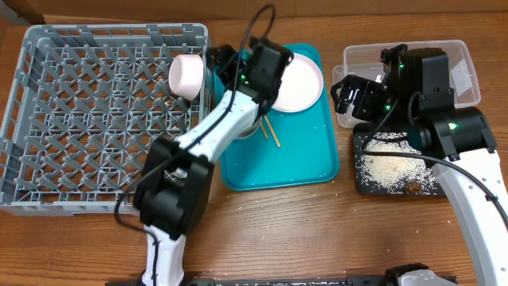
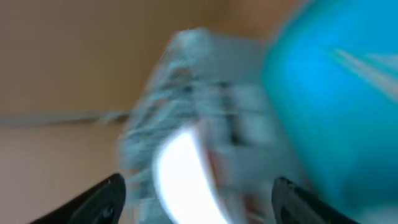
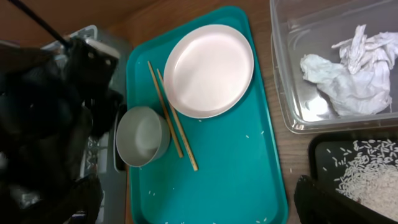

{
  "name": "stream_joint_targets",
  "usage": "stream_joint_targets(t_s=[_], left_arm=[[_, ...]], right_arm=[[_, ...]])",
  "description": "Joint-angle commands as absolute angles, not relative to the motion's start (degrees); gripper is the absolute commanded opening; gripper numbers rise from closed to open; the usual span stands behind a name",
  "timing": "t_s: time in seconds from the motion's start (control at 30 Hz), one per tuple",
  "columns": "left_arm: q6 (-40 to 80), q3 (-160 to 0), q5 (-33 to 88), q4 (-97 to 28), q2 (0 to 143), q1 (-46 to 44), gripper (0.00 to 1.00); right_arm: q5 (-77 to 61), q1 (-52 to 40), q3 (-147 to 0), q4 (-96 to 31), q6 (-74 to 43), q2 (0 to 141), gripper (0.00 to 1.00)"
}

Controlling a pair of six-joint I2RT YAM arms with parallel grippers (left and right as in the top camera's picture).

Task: Sort waste into correct bins and load items into the dishwasher
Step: 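Move left gripper to the grey bowl and grasp its rim, then lift the grey bowl with left gripper and carry it over the rack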

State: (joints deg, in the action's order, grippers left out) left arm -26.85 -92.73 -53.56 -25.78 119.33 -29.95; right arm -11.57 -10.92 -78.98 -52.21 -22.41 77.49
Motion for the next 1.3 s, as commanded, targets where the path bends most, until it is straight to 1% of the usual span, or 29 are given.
stream_joint_targets(t_s=[0.0,0.03,0.07,0.13,0.17,0.2,0.3,0.4,0.5,0.6,0.67,0.7,0.73,0.77,0.83,0.87,1.07,1.27], left_arm=[[-18.81,-93.86,-13.74,-32.88,112.4,-29.71,0.77],[-18.81,-93.86,-9.5,-33.65,112.36,-29.04,0.78],[-18.87,-93.86,-2.22,-35.31,112.42,-27.18,0.8],[-21.04,-93.86,1.21,-37.04,113.08,-24.6,0.81],[-24.16,-93.86,2.59,-37.78,113.73,-23.11,0.8],[-27.99,-93.86,2.87,-38.17,114.69,-21.89,0.8],[-34.04,-93.86,3.03,-37.91,117.14,-20.08,0.8],[-37.93,-93.86,3.05,-37.87,119.87,-19.03,0.79],[-38.57,-93.86,3.03,-37.67,122.54,-18.76,0.76],[-38.13,-93.86,2.94,-38.0,124.16,-19.0,0.67],[-38.11,-93.86,2.37,-38.02,124.79,-19.05,0.57],[-37.8,-93.86,2.11,-38.0,124.84,-19.03,0.49],[-36.88,-93.86,1.26,-37.71,124.84,-18.92,0.32],[-36.23,-93.86,0.75,-37.54,124.84,-18.85,0.19],[-34.85,-93.86,-0.67,-37.04,124.81,-18.76,0.08],[-34.48,-93.86,-1.23,-36.97,124.81,-18.76,0.04],[-30.57,-94.04,-3.33,-37.74,122.34,-18.81,0.04],[-25.3,-94.08,-3.64,-39.68,115.68,-18.79,0.04]], right_arm=[[-10.96,-10.9,-79.46,-52.01,-22.06,77.6,1.0],[-10.98,-10.9,-79.46,-51.99,-22.06,77.6,1.0],[-10.98,-10.9,-79.46,-51.99,-22.06,77.6,1.0],[-10.98,-10.9,-79.46,-52.21,-22.06,77.6,1.0],[-10.98,-10.9,-79.46,-52.56,-22.06,77.6,1.0],[-10.98,-10.9,-79.46,-52.86,-22.06,77.6,1.0],[-11.0,-10.9,-79.46,-53.08,-22.09,77.6,1.0],[-11.0,-10.9,-79.46,-53.06,-22.31,77.6,1.0],[-11.2,-10.9,-79.46,-53.01,-22.37,77.6,1.0],[-11.2,-10.9,-79.46,-53.01,-22.52,77.6,1.0],[-11.2,-10.9,-79.46,-53.01,-22.52,77.6,1.0],[-11.2,-10.9,-79.46,-53.04,-22.52,77.6,1.0],[-11.18,-10.9,-79.46,-53.01,-22.52,77.6,1.0],[-11.18,-10.9,-79.46,-53.01,-22.52,77.6,1.0],[-11.2,-10.9,-79.46,-52.77,-22.52,77.6,1.0],[-11.2,-10.9,-79.46,-52.6,-22.52,77.6,1.0],[-11.2,-10.9,-79.46,-51.9,-22.52,77.6,1.0],[-11.2,-10.9,-79.46,-51.86,-22.52,77.6,1.0]])
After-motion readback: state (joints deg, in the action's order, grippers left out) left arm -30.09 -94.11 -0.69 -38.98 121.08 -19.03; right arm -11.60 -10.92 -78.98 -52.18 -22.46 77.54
